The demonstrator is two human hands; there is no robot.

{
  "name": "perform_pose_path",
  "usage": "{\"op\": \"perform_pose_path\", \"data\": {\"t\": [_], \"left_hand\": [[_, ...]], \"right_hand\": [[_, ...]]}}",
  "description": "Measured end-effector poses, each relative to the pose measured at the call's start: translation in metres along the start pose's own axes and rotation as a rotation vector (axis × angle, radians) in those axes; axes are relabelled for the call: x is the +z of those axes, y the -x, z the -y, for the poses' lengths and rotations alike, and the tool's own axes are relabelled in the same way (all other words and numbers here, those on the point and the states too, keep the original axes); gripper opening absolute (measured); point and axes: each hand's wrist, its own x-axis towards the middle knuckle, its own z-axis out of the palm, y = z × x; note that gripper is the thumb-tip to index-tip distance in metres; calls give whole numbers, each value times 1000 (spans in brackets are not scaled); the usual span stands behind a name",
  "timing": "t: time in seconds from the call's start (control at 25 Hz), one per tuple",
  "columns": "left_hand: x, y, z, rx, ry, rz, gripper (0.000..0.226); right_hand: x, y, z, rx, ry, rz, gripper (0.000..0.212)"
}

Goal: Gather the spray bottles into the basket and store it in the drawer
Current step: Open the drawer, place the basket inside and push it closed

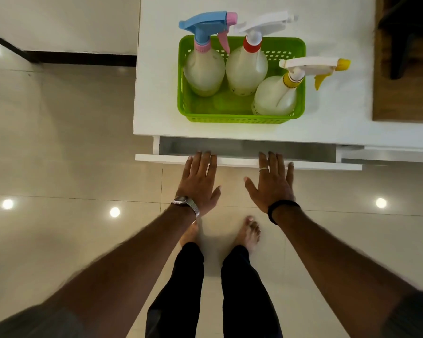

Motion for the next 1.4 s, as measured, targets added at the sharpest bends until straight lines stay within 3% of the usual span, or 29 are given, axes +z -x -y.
{"op": "perform_pose_path", "data": {"t": [0.32, 0.76, 1.16, 1.24, 1.4], "left_hand": [[43, 72, -27, -41, 6, 106, 108], [88, 169, -54, -37, 49, 258, 104], [111, 214, -67, -56, 112, 348, 102], [111, 220, -67, -24, 82, 324, 102], [99, 203, -47, -70, 217, 155, 93]], "right_hand": [[46, 79, -10, -19, 51, 83, 93], [84, 183, -19, -6, 35, 240, 96], [97, 228, -25, 22, 39, 371, 90], [97, 232, -23, 0, 56, 371, 80], [89, 218, -28, 21, 17, 326, 91]]}}
